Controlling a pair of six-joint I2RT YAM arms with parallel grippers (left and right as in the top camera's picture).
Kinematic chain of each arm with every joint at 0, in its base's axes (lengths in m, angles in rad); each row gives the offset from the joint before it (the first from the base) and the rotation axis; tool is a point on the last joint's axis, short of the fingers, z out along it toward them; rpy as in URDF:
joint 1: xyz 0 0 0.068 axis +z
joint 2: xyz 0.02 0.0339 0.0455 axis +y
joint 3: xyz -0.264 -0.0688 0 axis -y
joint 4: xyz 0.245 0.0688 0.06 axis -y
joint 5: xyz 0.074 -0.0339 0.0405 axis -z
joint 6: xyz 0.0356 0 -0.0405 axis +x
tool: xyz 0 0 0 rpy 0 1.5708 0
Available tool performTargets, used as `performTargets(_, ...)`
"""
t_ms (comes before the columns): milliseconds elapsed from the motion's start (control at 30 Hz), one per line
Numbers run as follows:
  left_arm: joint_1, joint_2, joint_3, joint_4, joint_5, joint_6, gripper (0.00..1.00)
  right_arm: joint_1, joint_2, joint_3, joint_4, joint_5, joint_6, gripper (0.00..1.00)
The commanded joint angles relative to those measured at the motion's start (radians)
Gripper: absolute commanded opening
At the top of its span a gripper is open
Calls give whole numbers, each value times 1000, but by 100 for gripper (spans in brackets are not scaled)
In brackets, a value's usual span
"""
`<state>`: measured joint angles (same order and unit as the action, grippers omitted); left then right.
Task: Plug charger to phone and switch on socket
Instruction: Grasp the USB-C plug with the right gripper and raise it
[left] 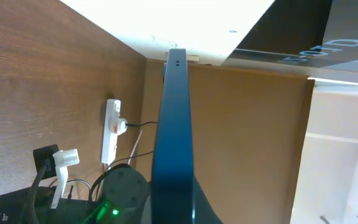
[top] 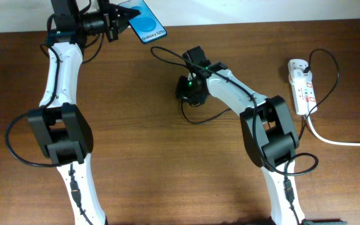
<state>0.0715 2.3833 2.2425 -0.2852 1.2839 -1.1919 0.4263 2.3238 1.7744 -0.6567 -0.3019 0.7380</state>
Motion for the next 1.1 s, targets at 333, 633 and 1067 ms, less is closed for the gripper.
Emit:
performTargets(333,2,-9,14,-9,34,20,0,-90,-11,-7,-64,-226,-330,4)
performTargets(633,-8,-9,14,57,164,140,0,-274,-401,-7,-245,-616,-682,4)
performTargets(1067,-130,-9,14,165,276,139,0,-104,-528,-13,-336,-453,-577,4)
